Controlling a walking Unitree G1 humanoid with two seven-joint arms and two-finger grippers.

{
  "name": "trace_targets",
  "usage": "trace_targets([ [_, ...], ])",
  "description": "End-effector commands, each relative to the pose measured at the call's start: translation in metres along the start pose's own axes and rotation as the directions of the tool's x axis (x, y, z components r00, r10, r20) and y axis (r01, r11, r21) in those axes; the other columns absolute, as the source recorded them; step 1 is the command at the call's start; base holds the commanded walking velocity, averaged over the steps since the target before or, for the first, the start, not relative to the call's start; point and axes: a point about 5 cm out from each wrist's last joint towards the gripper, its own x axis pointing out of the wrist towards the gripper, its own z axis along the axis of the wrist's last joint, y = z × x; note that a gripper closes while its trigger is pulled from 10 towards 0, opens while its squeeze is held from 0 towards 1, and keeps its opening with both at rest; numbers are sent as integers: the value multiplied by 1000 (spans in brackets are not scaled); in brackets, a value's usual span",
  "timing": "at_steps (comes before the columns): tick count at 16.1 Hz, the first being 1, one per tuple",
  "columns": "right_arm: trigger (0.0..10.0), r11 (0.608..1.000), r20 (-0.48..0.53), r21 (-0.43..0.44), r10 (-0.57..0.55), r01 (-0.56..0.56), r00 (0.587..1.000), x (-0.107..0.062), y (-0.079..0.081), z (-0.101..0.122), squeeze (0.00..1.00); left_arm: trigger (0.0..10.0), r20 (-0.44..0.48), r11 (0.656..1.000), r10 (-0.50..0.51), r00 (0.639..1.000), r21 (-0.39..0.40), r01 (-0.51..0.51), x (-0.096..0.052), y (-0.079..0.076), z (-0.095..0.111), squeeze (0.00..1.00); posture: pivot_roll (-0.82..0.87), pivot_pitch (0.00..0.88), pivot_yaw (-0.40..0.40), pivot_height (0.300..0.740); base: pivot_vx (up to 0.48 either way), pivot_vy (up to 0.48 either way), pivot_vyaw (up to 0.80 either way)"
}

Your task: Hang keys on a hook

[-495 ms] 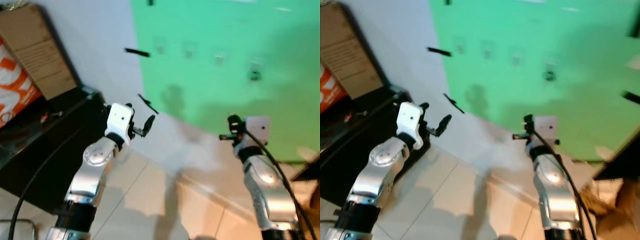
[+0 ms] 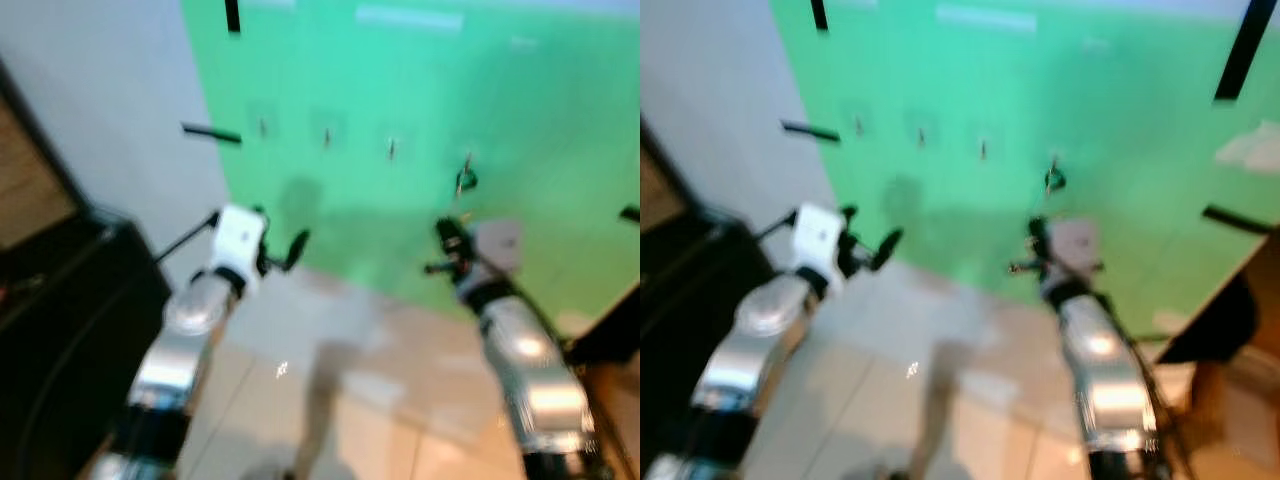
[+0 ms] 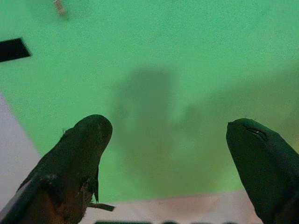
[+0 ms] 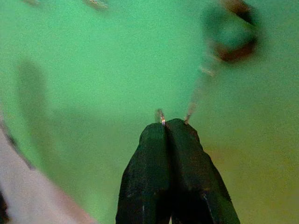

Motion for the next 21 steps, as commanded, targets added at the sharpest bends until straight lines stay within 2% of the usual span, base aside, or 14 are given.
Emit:
trace_targets([
  [1,10000,1000,32,-14,17,-16,999,1,-3,9,0,10000,13,1000,-13,1000,-1,13,0,-2,3,75,-100,0,44,740,255,0,0],
  [7,10000,991,71,-6,135,-135,988,0,1,19,0,10000,25,996,-88,996,20,88,-5,-3,6,63,-85,0,38,740,0,0,0],
  [11,10000,984,22,-22,180,-179,983,-2,1,14,0,10000,12,990,-140,990,36,139,-8,-3,7,63,-84,0,39,740,0,0,0],
  [14,10000,979,27,-12,204,-204,979,-3,5,14,0,10000,11,986,-160,987,39,160,-10,-5,6,59,-85,0,39,740,0,0,0],
  [16,10000,970,55,-8,245,-245,968,1,11,22,0,10000,16,979,-201,979,43,200,-10,-8,8,63,-87,0,41,740,0,0,0],
  [19,10000,972,94,34,229,-233,969,9,11,30,0,10000,30,963,-269,963,31,268,-11,-12,12,67,-85,0,39,740,0,0,0],
  [21,10000,971,122,75,215,-225,969,18,11,37,0,10000,18,941,-339,941,31,338,-14,-14,12,67,-85,0,39,740,0,0,0],
])
